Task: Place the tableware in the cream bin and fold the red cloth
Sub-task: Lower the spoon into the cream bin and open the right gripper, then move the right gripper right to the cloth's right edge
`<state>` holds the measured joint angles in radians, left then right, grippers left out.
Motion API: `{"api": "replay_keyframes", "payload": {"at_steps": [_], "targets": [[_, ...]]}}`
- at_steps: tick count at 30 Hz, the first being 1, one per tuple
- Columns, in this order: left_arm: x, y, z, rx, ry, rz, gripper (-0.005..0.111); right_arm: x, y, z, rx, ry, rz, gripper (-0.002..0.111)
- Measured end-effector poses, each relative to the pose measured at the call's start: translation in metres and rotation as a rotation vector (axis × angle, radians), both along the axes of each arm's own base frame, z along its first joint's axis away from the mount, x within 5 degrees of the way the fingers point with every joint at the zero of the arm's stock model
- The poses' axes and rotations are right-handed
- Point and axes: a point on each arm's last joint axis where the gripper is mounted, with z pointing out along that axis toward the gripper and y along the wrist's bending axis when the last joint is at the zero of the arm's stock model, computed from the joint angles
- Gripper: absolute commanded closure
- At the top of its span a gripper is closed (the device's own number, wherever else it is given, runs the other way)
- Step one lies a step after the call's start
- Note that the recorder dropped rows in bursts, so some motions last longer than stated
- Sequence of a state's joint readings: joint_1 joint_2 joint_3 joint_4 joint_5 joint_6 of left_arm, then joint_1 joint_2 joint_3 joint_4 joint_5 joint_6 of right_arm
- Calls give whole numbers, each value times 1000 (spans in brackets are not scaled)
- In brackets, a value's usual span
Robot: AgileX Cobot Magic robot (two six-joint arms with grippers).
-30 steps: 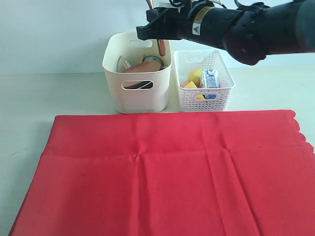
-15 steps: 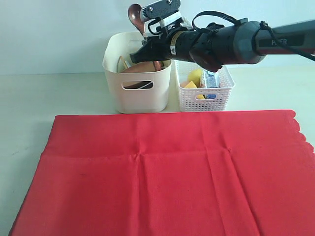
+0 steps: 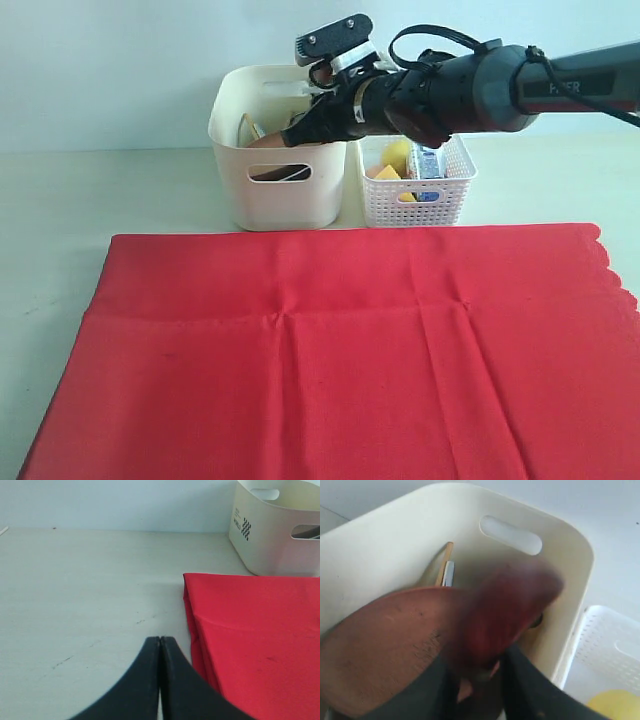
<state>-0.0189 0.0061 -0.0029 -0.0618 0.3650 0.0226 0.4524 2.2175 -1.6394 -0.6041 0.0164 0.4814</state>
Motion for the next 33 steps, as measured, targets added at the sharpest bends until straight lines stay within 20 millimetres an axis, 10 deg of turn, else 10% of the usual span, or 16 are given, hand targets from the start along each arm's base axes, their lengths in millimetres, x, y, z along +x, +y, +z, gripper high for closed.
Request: {"api": "replay_keyframes", "payload": {"at_steps": [17, 33], "targets": [[0, 0, 0, 0, 0, 0, 107, -55, -54, 107, -237, 179, -237, 54], [0, 0, 0, 0, 0, 0, 107, -141, -95, 89, -351, 372, -219, 105]]}}
